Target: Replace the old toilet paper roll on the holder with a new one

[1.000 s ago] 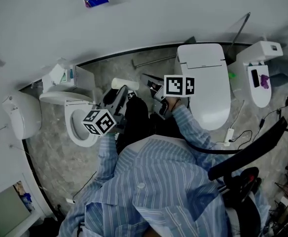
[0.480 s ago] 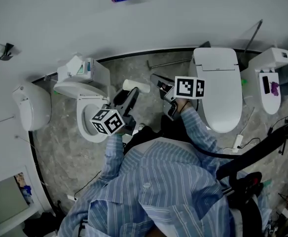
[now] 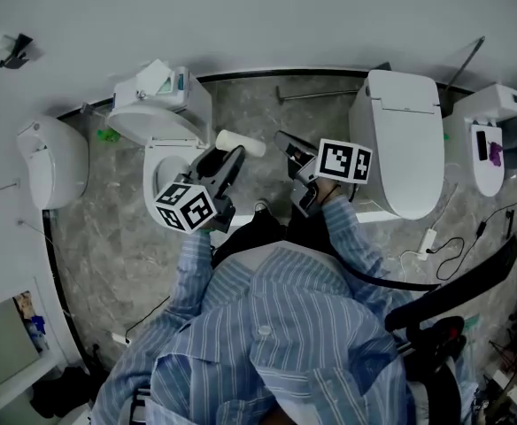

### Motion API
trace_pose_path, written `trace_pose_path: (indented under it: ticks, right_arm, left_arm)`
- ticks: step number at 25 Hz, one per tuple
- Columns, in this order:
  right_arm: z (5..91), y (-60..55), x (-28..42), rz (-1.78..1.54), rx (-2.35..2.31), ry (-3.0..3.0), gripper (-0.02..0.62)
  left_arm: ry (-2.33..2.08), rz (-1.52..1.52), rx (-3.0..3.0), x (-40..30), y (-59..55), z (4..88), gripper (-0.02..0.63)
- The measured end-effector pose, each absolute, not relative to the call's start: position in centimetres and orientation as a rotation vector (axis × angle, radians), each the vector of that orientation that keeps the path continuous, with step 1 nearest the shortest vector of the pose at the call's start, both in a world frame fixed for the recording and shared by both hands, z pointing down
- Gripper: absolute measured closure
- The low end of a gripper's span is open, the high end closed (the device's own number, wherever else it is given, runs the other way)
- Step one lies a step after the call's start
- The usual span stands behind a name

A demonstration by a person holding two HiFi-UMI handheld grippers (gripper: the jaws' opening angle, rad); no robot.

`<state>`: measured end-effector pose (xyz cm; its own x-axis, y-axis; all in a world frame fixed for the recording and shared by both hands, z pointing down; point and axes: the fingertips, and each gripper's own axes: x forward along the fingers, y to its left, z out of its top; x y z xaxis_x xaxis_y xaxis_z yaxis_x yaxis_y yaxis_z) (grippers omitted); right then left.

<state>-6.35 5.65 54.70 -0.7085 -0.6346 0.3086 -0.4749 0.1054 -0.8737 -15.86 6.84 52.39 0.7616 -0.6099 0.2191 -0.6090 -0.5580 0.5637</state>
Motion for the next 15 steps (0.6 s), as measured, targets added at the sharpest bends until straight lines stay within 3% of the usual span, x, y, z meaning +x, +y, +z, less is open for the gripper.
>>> trace_pose_path:
  ticks: [15]
  right_arm:
    - [56.1,9.8,-10.1,-1.629,-1.246,2.206,0.591]
  left_arm:
    - [-0.738,-0.017,2.367,-18.3,9.5,53.4,0.434]
